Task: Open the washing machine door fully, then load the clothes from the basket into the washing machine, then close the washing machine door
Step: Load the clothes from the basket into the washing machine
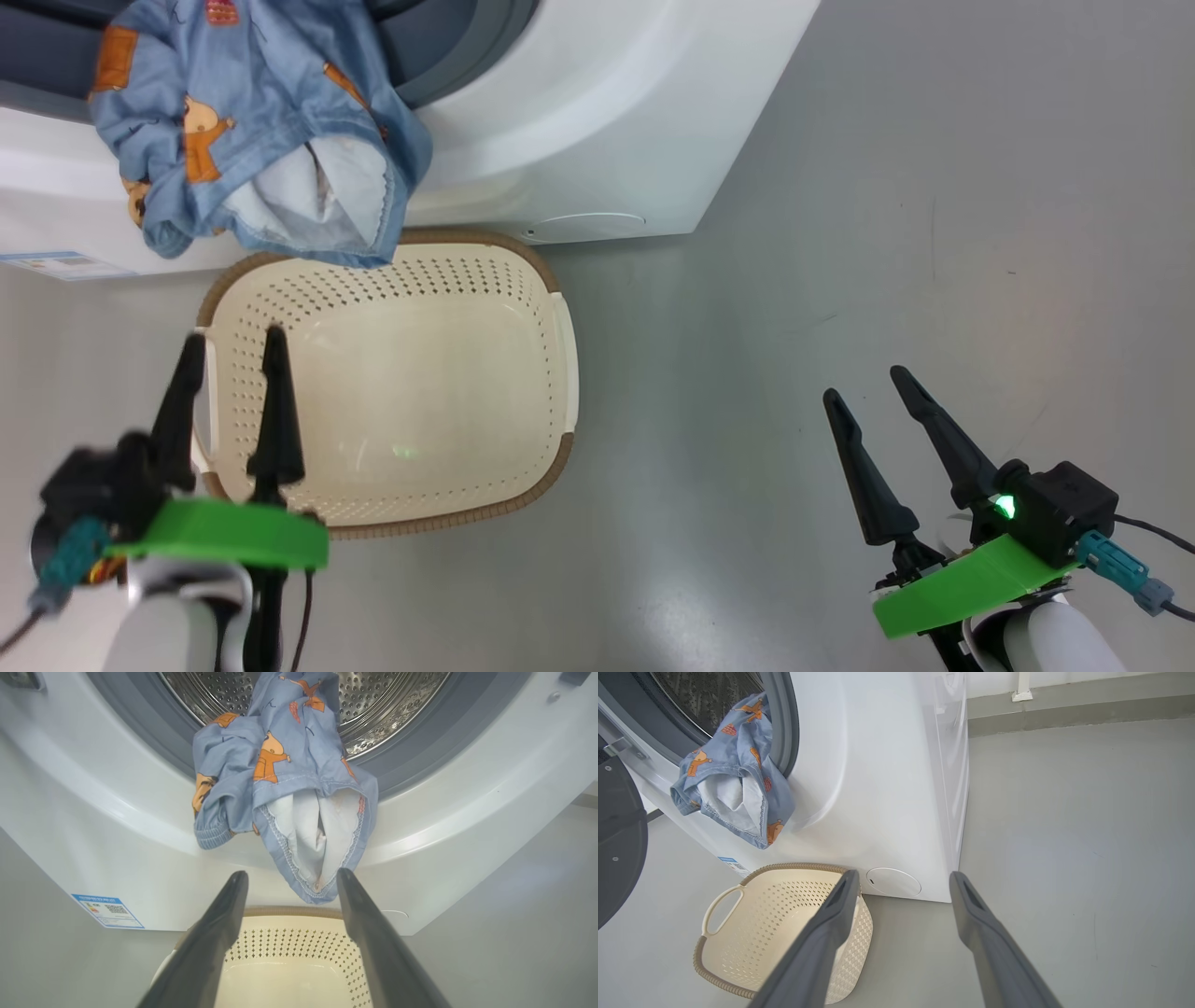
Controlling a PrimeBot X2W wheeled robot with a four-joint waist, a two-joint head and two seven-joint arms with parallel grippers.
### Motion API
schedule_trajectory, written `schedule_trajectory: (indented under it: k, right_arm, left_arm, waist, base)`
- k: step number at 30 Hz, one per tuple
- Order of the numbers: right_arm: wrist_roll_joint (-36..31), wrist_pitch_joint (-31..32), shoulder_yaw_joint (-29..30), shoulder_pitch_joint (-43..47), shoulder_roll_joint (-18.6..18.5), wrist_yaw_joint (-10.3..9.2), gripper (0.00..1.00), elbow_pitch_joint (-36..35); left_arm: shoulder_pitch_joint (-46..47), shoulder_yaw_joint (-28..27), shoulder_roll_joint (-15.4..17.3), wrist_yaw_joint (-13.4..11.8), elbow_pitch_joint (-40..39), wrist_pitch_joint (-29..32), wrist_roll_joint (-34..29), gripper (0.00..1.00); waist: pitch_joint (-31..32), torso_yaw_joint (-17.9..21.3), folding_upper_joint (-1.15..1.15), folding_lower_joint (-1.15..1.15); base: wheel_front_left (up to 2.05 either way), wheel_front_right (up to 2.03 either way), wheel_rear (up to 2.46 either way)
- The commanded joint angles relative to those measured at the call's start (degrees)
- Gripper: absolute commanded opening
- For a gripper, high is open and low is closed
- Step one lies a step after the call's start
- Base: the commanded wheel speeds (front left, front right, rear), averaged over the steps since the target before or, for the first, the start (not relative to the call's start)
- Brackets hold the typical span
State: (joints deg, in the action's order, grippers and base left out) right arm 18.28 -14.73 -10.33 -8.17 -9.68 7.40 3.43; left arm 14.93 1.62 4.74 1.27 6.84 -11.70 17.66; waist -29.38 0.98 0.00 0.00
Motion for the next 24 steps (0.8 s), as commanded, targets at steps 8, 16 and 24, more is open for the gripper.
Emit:
schedule_trajectory:
  k: [8, 16, 24]
  right_arm:
    - [-0.3, -0.3, -0.7, 1.0, -0.7, 0.09, 1.00, -1.5]
    - [-0.3, -0.3, -0.5, 1.3, -1.2, 0.09, 1.00, -1.7]
    - [-0.5, -0.3, -0.6, 0.8, -1.2, 0.09, 1.00, -1.8]
  left_arm:
    - [-9.7, -3.1, 1.8, -2.0, -8.2, 1.1, 1.1, 1.00]
    - [-15.5, -3.0, 1.2, -3.2, -13.9, 1.6, 1.6, 1.00]
    - [-16.0, -2.2, 0.8, -4.1, -17.4, 2.7, 2.1, 1.00]
  waist:
    - [-0.1, -0.1, 0.00, 0.00]
    - [-0.2, -0.4, 0.00, 0.00]
    - [-1.1, -0.1, 0.00, 0.00]
  base:
    - [0.00, 0.00, 0.00]
    - [0.00, 0.00, 0.00]
    - [0.00, 0.00, 0.00]
